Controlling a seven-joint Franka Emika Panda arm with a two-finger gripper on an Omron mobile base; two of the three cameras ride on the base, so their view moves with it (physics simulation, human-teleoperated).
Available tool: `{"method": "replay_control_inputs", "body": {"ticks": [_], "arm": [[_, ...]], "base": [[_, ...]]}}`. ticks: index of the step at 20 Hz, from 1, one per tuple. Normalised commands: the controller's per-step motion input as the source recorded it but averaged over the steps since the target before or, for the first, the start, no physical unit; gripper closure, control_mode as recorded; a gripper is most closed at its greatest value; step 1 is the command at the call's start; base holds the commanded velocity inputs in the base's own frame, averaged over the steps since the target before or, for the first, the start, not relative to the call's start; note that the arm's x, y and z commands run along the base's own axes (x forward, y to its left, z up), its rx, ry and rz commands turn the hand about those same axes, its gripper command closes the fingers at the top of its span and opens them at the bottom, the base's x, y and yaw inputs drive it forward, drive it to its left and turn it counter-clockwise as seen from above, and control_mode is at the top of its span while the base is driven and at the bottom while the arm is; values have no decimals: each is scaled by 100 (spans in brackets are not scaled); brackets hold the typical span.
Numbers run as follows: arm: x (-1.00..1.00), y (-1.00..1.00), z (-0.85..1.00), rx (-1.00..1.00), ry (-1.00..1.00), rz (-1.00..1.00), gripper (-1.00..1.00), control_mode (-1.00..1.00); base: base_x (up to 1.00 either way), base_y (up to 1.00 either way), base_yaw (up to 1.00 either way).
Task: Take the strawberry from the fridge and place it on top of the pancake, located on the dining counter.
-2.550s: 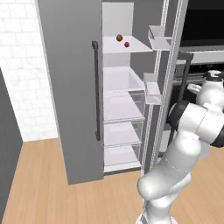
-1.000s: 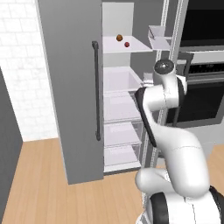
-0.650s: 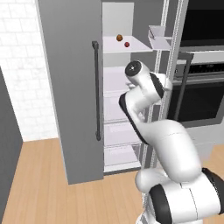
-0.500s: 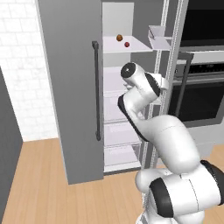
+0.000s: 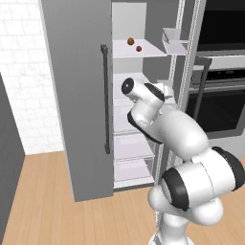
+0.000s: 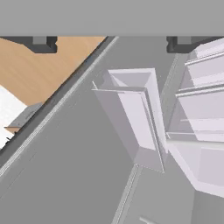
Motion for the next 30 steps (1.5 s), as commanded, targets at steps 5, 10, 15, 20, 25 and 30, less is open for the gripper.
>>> {"method": "replay_control_inputs", "body": {"ticks": [5, 10, 15, 20, 25, 30], "arm": [[65, 0, -30, -11, 12, 6, -100, -100], [51, -19, -35, -10, 0, 9, -100, -100], [48, -39, -24, -4, 0, 9, -100, -100], [42, -62, -23, 0, 0, 9, -100, -100], [19, -73, -7, 0, 0, 3, -100, -100], [0, -95, -4, 0, 0, 3, -100, -100]], "base": [[0, 0, 0], [0, 0, 0], [0, 0, 0], [0, 0, 0], [0, 0, 0], [0, 0, 0]]}}
